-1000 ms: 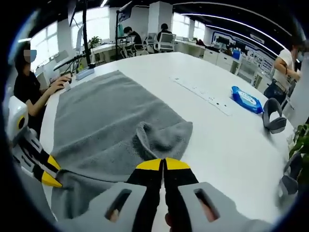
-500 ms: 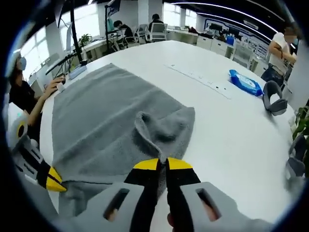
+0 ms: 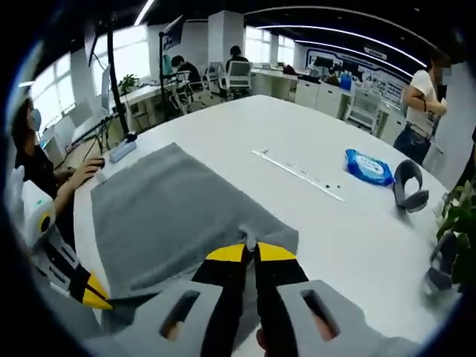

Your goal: Fold the towel on the table until its edges align and the towel forms a compact rectangular stack.

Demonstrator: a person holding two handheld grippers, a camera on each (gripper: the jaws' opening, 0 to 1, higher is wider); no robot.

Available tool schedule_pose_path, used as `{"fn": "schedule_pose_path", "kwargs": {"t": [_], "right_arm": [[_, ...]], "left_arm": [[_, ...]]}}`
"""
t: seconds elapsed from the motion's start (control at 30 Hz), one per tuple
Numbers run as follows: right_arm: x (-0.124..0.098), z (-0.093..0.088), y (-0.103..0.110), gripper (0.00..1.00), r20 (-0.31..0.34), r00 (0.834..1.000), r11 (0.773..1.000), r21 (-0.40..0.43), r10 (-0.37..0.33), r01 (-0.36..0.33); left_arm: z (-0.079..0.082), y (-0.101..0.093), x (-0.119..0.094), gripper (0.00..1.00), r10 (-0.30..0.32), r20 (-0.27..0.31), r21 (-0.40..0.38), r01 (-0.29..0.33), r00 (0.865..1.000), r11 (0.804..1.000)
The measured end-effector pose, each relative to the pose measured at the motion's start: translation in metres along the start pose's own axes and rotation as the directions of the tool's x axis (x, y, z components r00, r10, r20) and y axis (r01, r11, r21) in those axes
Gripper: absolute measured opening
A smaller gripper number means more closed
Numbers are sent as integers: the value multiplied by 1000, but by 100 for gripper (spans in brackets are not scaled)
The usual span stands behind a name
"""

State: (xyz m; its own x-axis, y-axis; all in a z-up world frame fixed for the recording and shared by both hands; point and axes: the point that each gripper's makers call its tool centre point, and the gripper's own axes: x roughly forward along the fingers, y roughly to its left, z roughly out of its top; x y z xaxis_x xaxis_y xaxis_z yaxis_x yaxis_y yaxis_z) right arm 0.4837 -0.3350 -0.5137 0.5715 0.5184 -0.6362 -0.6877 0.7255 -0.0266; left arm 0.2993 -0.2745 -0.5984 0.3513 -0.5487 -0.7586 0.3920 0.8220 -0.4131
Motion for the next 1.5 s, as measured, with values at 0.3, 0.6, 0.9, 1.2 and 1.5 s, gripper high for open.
{"fn": "schedule_pose_path", "kwargs": {"t": [0.3, 0.6, 0.9, 1.2, 1.5], "right_arm": [[10, 47, 27, 2, 13, 1000, 998, -68, 16, -15], [26, 92, 59, 2, 62, 996, 995, -85, 62, -57], [41, 119, 90, 1, 90, 991, 986, -145, 97, -84], [55, 149, 115, 1, 121, 984, 986, -119, 130, -115], [74, 167, 138, 1, 108, 982, 983, -120, 154, -141]], "left_arm": [[16, 46, -37, 2, 24, 11, 33, -25, 1000, 999], [30, 95, -76, 2, 92, 69, 31, -95, 993, 995], [35, 129, -107, 2, 139, 96, 60, -145, 986, 988], [40, 161, -136, 2, 164, 128, 48, -171, 978, 984], [47, 190, -150, 2, 183, 133, 54, -191, 974, 980]]}}
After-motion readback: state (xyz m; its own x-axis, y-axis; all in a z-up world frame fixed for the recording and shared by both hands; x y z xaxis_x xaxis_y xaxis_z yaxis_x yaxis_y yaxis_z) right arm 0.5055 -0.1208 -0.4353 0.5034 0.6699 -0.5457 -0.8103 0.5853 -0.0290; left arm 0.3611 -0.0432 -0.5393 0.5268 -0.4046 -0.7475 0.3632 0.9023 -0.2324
